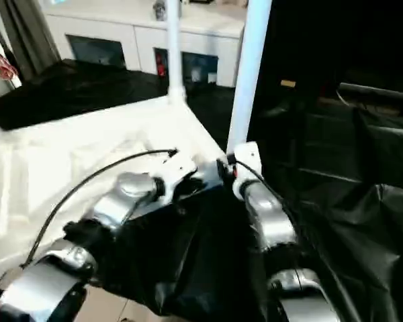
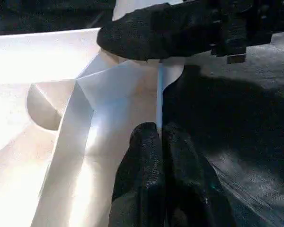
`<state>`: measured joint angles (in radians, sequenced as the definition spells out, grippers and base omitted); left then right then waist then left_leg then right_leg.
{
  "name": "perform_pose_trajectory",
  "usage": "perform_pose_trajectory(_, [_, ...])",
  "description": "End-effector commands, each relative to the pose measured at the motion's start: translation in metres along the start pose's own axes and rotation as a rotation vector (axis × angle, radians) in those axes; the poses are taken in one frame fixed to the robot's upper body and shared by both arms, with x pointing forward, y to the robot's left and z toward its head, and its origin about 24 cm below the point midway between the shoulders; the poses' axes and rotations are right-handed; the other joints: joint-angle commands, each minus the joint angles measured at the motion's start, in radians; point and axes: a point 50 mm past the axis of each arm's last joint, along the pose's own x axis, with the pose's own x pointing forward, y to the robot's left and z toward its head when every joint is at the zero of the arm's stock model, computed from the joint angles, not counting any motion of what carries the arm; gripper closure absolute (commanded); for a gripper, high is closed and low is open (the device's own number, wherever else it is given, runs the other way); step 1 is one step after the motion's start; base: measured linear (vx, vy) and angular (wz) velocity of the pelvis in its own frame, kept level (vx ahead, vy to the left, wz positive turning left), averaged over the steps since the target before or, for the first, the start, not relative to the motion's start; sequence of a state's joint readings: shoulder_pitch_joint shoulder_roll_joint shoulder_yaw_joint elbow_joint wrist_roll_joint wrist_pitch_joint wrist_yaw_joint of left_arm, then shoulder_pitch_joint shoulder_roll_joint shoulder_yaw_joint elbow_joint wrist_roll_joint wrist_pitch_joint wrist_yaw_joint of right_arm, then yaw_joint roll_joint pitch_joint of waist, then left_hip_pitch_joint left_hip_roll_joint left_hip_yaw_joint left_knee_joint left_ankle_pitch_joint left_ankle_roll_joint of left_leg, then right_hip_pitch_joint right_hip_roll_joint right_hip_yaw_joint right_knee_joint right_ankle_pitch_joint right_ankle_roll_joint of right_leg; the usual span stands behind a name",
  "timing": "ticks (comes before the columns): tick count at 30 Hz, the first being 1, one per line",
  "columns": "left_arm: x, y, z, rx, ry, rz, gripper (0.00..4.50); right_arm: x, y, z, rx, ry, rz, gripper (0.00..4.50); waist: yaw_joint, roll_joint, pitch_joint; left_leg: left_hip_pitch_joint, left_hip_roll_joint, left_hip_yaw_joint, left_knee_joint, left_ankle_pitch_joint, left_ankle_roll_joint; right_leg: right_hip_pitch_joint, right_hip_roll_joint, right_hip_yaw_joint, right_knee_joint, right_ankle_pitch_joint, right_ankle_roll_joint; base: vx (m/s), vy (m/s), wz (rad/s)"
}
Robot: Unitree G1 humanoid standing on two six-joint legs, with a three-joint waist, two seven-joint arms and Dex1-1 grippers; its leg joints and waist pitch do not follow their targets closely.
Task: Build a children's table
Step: Rotate leg to tighten
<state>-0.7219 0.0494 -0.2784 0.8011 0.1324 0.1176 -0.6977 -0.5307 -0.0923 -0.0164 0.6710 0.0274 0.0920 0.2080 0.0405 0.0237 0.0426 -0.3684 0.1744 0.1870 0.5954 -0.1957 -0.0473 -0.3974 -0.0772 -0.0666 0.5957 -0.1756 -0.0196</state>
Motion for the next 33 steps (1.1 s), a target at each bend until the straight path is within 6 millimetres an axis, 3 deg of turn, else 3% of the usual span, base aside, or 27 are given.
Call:
perform_pose_trajectory(1, [0.004, 0.003, 0.018, 0.029, -0.064, 0.048, 4.5, 0.003, 0.034, -0.006, 0.037, 0.016, 0.155, 1.13, 0.0, -0.008, -0.065, 0.006, 0.049, -0.021, -0.065, -0.133, 0.082, 0.054, -0.074, 0.046, -0.068, -0.138, -0.226, 0.0, 0.0, 0.0])
perform_pose_trajectory(3, [0.003, 0.002, 0.018, 0.046, -0.076, 0.019, 4.5, 0.003, 0.033, -0.006, 0.04, 0.01, 0.178, 1.05, 0.0, -0.008, -0.065, 0.005, 0.05, -0.021, -0.064, -0.13, 0.091, 0.054, -0.074, 0.045, -0.067, -0.128, -0.232, 0.0, 0.0, 0.0])
perform_pose_trajectory(4, [0.001, 0.001, 0.017, 0.056, -0.083, -0.001, 4.5, 0.001, 0.032, -0.005, 0.038, 0.005, 0.194, 0.8, -0.002, -0.015, -0.062, 0.006, 0.051, -0.02, -0.066, -0.144, 0.095, 0.053, -0.073, 0.044, -0.07, -0.153, -0.233, 0.0, 0.0, 0.0])
perform_pose_trajectory(6, [-0.004, -0.001, 0.013, 0.074, -0.097, -0.047, 4.5, -0.002, 0.03, -0.002, 0.008, -0.011, 0.233, 0.67, -0.002, -0.01, -0.06, 0.007, 0.051, -0.02, -0.067, -0.166, 0.092, 0.051, -0.075, 0.044, -0.074, -0.194, -0.228, 0.0, 0.0, 0.0])
perform_pose_trajectory(12, [-0.019, -0.003, 0.003, 0.104, -0.119, -0.155, 4.5, -0.02, 0.012, 0.0, -0.091, -0.029, 0.4, 0.6, -0.003, -0.009, -0.057, 0.007, 0.054, -0.022, -0.071, -0.196, 0.082, 0.051, -0.076, 0.044, -0.079, -0.251, -0.21, 0.0, 0.0, 0.0])
perform_pose_trajectory(19, [-0.033, -0.002, -0.005, 0.146, -0.104, -0.246, 4.5, -0.045, -0.003, 0.003, -0.154, -0.032, 0.628, 0.6, 0.006, -0.007, -0.057, 0.004, 0.058, -0.021, -0.068, -0.175, 0.109, 0.051, -0.075, 0.047, -0.074, -0.215, -0.22, 0.0, 0.0, 0.0])
perform_pose_trajectory(23, [-0.041, -0.003, -0.009, 0.158, -0.093, -0.312, 4.5, -0.053, -0.006, 0.004, -0.166, -0.027, 0.709, 0.6, 0.009, -0.006, -0.058, 0.005, 0.06, -0.021, -0.069, -0.174, 0.107, 0.05, -0.076, 0.046, -0.072, -0.204, -0.23, 0.0, 0.0, 0.0])
perform_pose_trajectory(24, [-0.044, -0.004, -0.01, 0.161, -0.09, -0.336, 4.5, -0.056, -0.006, 0.004, -0.176, -0.022, 0.735, 0.87, 0.009, -0.004, -0.056, 0.005, 0.061, -0.022, -0.07, -0.181, 0.104, 0.048, -0.076, 0.046, -0.072, -0.211, -0.232, 0.0, 0.0, 0.0])
perform_pose_trajectory(30, [-0.054, -0.002, -0.015, 0.183, -0.061, -0.378, 4.5, -0.063, -0.006, 0.002, -0.201, 0.007, 0.812, 1.28, 0.016, -0.004, -0.058, 0.008, 0.061, -0.021, -0.071, -0.183, 0.088, 0.048, -0.075, 0.047, -0.07, -0.211, -0.23, 0.0, 0.0, 0.0])
perform_pose_trajectory(33, [-0.057, 0.0, -0.017, 0.186, -0.053, -0.377, 4.5, -0.066, -0.006, 0.0, -0.229, 0.033, 0.847, 1.56, 0.018, -0.01, -0.057, 0.008, 0.061, -0.02, -0.071, -0.177, 0.09, 0.047, -0.075, 0.047, -0.07, -0.212, -0.229, 0.0, 0.0, 0.0])
